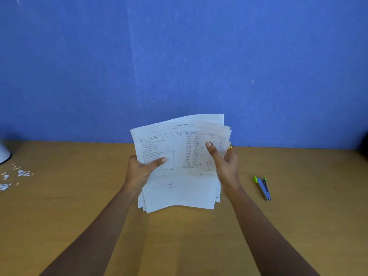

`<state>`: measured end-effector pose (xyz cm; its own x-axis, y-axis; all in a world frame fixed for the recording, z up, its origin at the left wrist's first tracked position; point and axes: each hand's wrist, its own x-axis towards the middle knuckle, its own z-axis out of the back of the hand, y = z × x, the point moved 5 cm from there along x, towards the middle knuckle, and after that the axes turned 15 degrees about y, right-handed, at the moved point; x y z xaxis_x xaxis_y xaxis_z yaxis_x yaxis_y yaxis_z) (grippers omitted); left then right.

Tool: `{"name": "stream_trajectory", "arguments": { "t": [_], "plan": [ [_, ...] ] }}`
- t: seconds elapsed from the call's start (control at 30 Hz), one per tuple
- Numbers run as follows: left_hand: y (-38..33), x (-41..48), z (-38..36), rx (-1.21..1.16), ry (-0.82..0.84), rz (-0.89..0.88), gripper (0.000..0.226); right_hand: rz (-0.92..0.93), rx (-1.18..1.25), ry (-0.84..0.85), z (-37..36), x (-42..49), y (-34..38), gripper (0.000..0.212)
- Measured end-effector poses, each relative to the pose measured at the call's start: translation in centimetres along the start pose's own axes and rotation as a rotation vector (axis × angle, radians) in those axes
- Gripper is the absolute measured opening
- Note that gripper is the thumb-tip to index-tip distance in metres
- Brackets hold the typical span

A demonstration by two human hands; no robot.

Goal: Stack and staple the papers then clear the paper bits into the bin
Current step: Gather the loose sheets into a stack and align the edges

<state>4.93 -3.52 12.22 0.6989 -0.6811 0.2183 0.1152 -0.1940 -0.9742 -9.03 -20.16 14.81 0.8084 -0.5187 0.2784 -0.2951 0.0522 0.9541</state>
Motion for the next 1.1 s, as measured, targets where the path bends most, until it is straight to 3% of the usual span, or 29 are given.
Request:
{"name": "stream_trajectory", "arguments": {
  "t": [0.43,0.63,0.73,0.93,1.0,1.1],
  "plan": [
    [2.2,-1.5,2.0,-0.447,-0.254,0.053,0.030,-0.289,-0.118,0.030,4.4,-4.1,-6.8,0.011],
    [4.8,-2.3,0.7,-0.642,-0.344,0.147,0.031,-0.395,0.211,0.058,3.9,-5.4,-9.5,0.065],
    [5.8,-2.9,-0.9,-0.703,-0.321,0.171,0.026,-0.441,0.253,0.089,2.3,-6.2,-10.7,0.049],
    [7.5,-4.0,-1.3,-0.708,-0.324,0.238,0.028,-0.461,0.205,-0.078,2.8,-7.1,-11.6,0.016],
    [7.7,-4.0,-0.2,-0.656,-0.307,0.227,0.038,-0.459,0.190,-0.089,3.4,-6.8,-11.3,0.017],
    [7.5,-3.5,2.3,-0.544,-0.308,0.234,0.028,-0.434,0.135,-0.081,4.9,-6.0,-10.6,0.020]
  ]
}}
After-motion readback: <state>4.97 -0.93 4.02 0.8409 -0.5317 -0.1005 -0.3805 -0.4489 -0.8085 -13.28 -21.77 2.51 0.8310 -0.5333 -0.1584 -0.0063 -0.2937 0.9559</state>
